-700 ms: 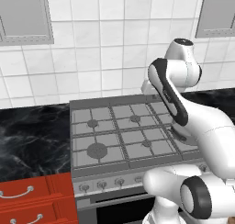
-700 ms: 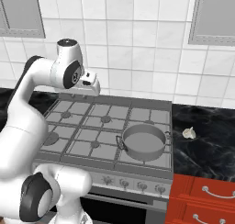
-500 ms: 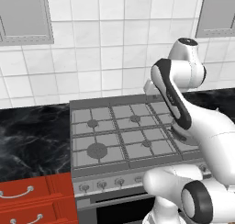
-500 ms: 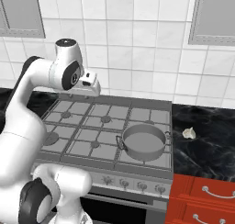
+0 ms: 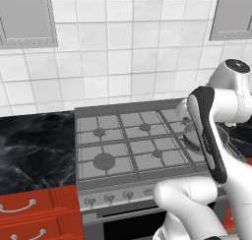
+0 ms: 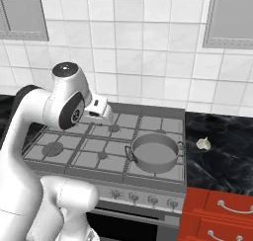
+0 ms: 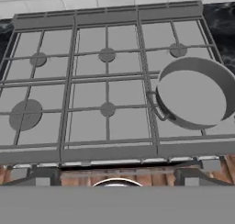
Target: Turn on the burner for the pot on the stove. Wait thirty seconds for the pot to heat up. Then add the garlic to the pot.
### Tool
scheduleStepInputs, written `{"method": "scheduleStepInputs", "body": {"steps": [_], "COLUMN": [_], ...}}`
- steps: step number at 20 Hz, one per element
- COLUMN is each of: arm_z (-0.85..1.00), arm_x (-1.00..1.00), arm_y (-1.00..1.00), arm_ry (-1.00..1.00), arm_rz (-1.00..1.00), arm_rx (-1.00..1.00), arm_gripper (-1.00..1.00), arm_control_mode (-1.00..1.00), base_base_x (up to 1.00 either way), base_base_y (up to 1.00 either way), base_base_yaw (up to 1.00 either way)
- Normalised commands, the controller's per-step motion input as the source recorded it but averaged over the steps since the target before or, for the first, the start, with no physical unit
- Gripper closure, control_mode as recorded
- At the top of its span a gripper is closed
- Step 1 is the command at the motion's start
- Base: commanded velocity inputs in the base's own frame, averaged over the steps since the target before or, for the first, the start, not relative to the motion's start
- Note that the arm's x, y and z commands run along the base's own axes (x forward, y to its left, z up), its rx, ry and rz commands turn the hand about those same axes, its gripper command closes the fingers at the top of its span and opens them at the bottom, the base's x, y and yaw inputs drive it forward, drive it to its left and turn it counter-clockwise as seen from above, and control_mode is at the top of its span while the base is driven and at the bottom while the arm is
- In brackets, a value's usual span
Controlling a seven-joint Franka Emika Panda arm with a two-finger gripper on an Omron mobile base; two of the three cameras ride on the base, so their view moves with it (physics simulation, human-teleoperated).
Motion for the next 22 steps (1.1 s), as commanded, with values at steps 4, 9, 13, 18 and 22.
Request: {"method": "scheduleStepInputs", "body": {"steps": [4,9,13,18,22], "arm_z": [-0.48,-0.39,-0.54,-0.42,-0.47], "arm_x": [-0.74,-0.73,-0.47,-0.45,-0.41], "arm_y": [-0.39,-0.37,-0.22,-0.42,-0.46], "arm_ry": [-0.17,-0.19,-0.19,-0.13,-0.15], "arm_rz": [-0.14,-0.13,-0.07,-0.02,0.0], "arm_rx": [0.0,0.0,0.0,0.0,0.0], "arm_gripper": [-1.0,-1.0,-1.0,-1.0,-1.0], "arm_control_mode": [-1.0,-1.0,-1.0,-1.0,-1.0], "base_base_x": [0.0,0.0,0.0,0.0,0.0], "base_base_y": [0.0,0.0,0.0,0.0,0.0], "base_base_yaw": [0.0,0.0,0.0,0.0,0.0]}}
